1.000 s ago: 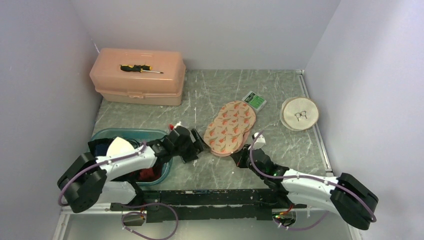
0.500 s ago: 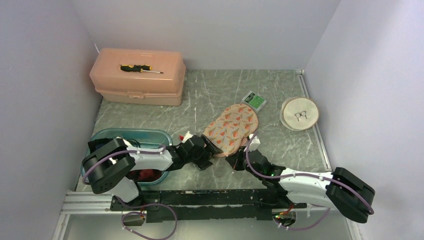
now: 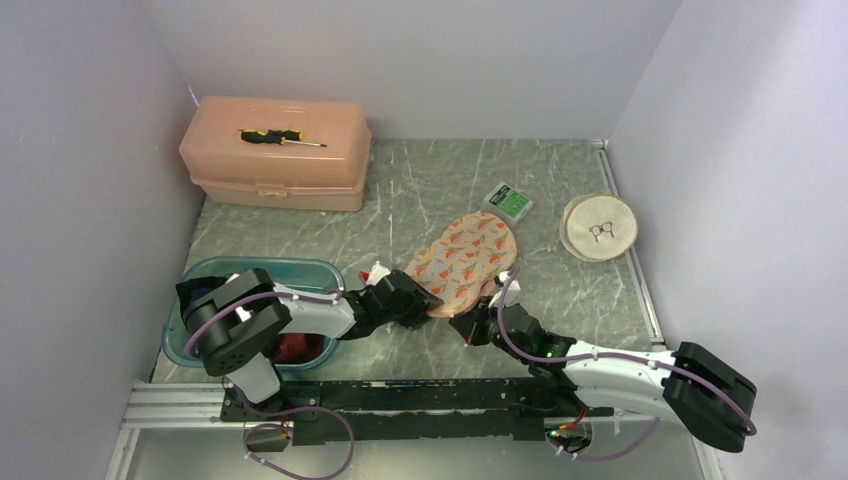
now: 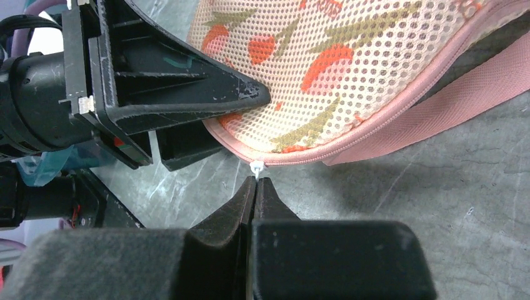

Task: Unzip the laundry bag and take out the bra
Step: Unzip the laundry bag at the center of the board.

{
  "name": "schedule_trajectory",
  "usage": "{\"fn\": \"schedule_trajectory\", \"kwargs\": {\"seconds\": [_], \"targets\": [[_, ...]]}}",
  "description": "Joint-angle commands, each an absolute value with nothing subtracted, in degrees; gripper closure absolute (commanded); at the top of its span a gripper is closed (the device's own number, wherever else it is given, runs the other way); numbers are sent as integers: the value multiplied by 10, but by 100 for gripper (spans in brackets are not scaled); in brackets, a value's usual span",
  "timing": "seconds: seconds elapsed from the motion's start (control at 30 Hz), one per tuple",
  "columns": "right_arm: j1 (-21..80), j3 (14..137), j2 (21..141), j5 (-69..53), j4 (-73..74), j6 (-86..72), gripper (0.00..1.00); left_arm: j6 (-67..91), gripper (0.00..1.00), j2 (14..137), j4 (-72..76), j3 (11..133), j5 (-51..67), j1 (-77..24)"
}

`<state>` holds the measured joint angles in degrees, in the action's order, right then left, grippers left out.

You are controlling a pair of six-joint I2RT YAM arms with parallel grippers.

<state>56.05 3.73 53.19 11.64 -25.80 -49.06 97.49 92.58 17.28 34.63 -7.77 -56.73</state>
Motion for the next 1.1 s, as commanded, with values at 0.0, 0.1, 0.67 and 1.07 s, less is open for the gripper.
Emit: {"fn": "schedule_trajectory", "kwargs": {"seconds": [0.0, 0.1, 0.67, 1.07], "targets": [[565, 31, 520, 129, -257, -486, 100, 972, 57, 921, 145, 352, -115, -570], [564, 31, 512, 148, -234, -490, 100, 966, 73, 913, 137, 350, -117, -569], [546, 70, 545, 262, -159, -517, 100, 856, 97, 828, 80, 314, -27, -496], [527, 69, 530, 289, -123, -529, 100, 628, 97, 828, -53, 384, 65, -382]]}}
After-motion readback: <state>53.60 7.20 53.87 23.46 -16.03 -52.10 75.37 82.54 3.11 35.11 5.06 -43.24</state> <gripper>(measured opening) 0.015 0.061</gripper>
